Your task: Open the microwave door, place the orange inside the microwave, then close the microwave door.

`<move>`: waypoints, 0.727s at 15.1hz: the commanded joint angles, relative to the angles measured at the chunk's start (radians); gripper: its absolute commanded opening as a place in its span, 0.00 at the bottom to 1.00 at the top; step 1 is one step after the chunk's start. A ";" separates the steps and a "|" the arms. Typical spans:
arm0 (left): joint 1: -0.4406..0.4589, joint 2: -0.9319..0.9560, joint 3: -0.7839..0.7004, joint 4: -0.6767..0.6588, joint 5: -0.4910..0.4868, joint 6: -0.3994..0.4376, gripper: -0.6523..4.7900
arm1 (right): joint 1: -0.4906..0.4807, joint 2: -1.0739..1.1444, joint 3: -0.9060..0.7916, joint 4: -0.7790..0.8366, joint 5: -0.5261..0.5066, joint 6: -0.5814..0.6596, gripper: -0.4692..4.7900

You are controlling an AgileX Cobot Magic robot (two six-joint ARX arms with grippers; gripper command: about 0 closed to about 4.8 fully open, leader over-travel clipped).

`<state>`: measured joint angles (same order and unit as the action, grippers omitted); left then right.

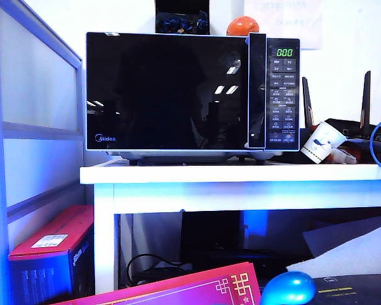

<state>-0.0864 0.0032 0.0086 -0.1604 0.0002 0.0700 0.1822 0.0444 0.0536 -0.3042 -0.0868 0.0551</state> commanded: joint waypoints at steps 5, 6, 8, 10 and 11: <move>0.002 -0.003 -0.002 -0.016 0.004 -0.004 0.11 | 0.001 0.000 -0.005 0.111 0.006 0.005 0.09; 0.002 -0.003 -0.002 -0.011 0.004 -0.024 0.11 | 0.001 0.000 -0.005 0.150 0.006 0.011 0.09; 0.002 -0.003 0.002 0.037 0.002 -0.271 0.11 | 0.001 0.000 -0.002 0.299 0.006 0.073 0.09; 0.002 -0.003 0.029 0.062 0.003 -0.343 0.11 | 0.001 0.000 0.019 0.366 0.028 0.073 0.09; 0.002 -0.003 0.064 0.068 0.002 -0.343 0.11 | 0.001 0.001 0.050 0.352 0.057 0.084 0.09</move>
<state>-0.0864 0.0036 0.0387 -0.1318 0.0002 -0.2581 0.1822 0.0448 0.0776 0.0299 -0.0616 0.1238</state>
